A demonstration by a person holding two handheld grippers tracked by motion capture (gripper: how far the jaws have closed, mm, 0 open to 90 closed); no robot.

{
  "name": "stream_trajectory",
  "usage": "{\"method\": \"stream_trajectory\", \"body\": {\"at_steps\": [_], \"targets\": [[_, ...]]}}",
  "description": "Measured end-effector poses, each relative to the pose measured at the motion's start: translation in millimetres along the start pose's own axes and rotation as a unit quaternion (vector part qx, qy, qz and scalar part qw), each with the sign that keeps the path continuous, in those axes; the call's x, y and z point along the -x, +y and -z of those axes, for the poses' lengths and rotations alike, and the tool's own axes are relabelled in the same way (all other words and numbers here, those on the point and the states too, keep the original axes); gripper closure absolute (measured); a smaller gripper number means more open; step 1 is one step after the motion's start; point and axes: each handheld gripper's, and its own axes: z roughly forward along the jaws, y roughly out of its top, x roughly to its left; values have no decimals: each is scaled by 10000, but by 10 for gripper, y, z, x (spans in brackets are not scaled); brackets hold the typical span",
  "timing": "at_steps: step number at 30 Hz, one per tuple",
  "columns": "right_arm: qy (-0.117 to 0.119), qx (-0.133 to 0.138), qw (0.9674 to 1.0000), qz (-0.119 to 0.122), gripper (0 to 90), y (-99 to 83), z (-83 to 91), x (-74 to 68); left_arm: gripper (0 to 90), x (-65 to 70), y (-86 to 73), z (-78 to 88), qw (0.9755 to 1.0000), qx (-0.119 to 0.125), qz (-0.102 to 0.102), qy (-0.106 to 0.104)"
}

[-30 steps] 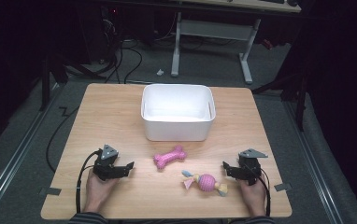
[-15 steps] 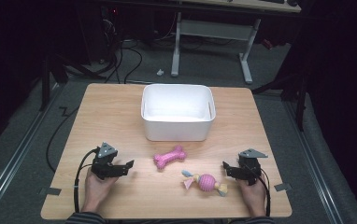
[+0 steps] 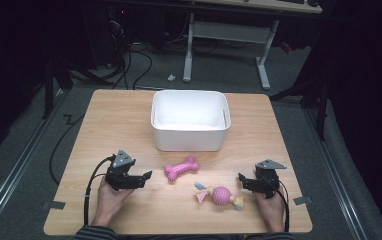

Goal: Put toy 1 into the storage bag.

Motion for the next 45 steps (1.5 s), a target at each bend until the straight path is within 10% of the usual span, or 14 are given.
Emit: {"method": "stream_trajectory", "body": {"at_steps": [21, 45], "targets": [[-18, 6, 10000, -24, 234, -1, 1, 1, 227, 318, 398, -285, 9972, -287, -646, -237], [-31, 11, 10000, -35, 242, -1, 2, 1, 314, 648, 673, -810, 9856, -965, -1310, -449]]}}
